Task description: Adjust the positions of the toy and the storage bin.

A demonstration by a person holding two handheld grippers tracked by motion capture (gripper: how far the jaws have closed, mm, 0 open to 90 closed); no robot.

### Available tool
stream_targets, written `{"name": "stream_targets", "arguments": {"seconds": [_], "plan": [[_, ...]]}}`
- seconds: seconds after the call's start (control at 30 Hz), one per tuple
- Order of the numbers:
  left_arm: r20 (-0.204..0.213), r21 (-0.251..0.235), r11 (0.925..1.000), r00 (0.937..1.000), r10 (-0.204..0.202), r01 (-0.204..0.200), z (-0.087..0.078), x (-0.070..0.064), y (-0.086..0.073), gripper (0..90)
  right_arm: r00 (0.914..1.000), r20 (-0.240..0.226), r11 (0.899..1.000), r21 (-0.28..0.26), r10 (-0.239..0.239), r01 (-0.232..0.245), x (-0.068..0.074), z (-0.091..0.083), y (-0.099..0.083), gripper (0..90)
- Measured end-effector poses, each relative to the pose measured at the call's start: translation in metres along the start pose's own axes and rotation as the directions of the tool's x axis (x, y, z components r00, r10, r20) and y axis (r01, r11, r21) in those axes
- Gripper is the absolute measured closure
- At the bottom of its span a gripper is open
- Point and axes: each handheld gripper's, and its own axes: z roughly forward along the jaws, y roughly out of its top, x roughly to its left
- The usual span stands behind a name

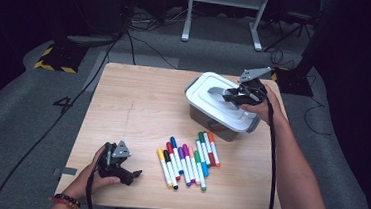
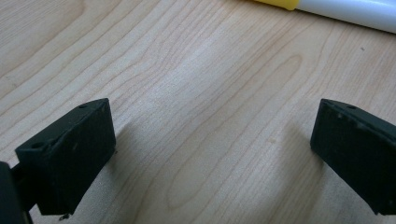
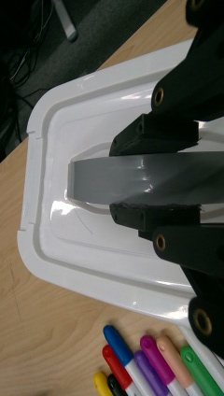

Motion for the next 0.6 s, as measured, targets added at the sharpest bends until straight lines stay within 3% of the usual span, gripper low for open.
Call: {"name": "stream_targets", "arguments": {"seconds": [0.37, 0.6], "plan": [[-0.023, -0.001, 0.9997, 0.9995, -0.023, 0.023, 0.003, -0.006, 0.003, 0.3, 0.9946, -0.069, 0.997, -0.008, -0.078, 0.077, 0.010, 0.004, 0.006, 67.2], [-0.008, 0.000, 1.0000, 1.0000, -0.005, 0.005, 0.009, -0.015, 0.010, 0.4, 0.9903, -0.092, 0.995, -0.012, -0.104, 0.103, 0.015, 0.003, 0.007, 67.2]]}}
